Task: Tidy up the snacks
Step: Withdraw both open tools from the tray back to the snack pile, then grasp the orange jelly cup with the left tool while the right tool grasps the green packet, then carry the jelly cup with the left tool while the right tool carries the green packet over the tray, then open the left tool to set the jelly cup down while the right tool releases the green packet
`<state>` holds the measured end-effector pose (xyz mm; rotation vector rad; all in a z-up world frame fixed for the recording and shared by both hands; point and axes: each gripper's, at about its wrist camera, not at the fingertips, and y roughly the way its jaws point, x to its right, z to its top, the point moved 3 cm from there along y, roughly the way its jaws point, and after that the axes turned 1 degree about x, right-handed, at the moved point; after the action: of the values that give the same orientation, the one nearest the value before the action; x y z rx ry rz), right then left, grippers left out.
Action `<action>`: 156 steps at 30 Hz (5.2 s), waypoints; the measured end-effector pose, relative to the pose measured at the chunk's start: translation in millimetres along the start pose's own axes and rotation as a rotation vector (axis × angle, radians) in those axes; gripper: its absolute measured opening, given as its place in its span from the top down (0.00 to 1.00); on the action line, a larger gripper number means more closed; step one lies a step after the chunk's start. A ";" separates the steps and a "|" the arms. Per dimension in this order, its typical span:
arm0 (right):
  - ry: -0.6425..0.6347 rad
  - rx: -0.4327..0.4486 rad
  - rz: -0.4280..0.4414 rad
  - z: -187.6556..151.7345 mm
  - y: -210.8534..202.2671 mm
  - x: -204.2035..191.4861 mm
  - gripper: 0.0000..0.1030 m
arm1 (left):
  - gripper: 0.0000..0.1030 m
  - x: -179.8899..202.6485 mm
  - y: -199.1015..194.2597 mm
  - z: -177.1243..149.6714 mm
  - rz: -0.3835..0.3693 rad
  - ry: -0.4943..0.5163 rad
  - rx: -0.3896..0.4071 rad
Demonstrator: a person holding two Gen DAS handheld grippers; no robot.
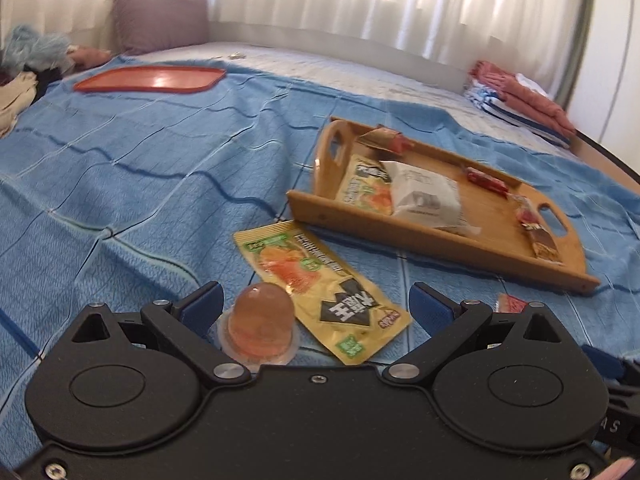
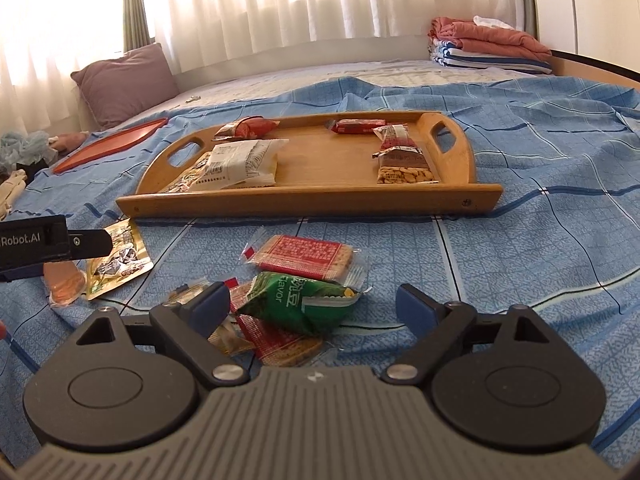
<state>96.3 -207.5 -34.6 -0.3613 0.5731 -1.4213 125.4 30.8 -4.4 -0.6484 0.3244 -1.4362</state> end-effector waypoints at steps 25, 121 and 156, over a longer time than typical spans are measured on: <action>-0.068 0.012 -0.035 -8.8 5.4 -9.0 0.04 | 0.47 -13.1 -0.4 -15.0 0.049 0.067 0.037; 0.075 -0.063 -0.094 202.4 176.3 93.6 0.42 | 0.70 138.9 232.7 166.5 -0.253 0.192 -0.136; -0.002 -0.094 -0.159 196.6 234.2 91.3 0.18 | 0.55 125.0 262.0 164.1 -0.230 0.202 -0.136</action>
<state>405.0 -287.0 -19.7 -0.4922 0.6224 -1.5496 447.7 -54.7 -7.9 -0.6679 0.5229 -1.7154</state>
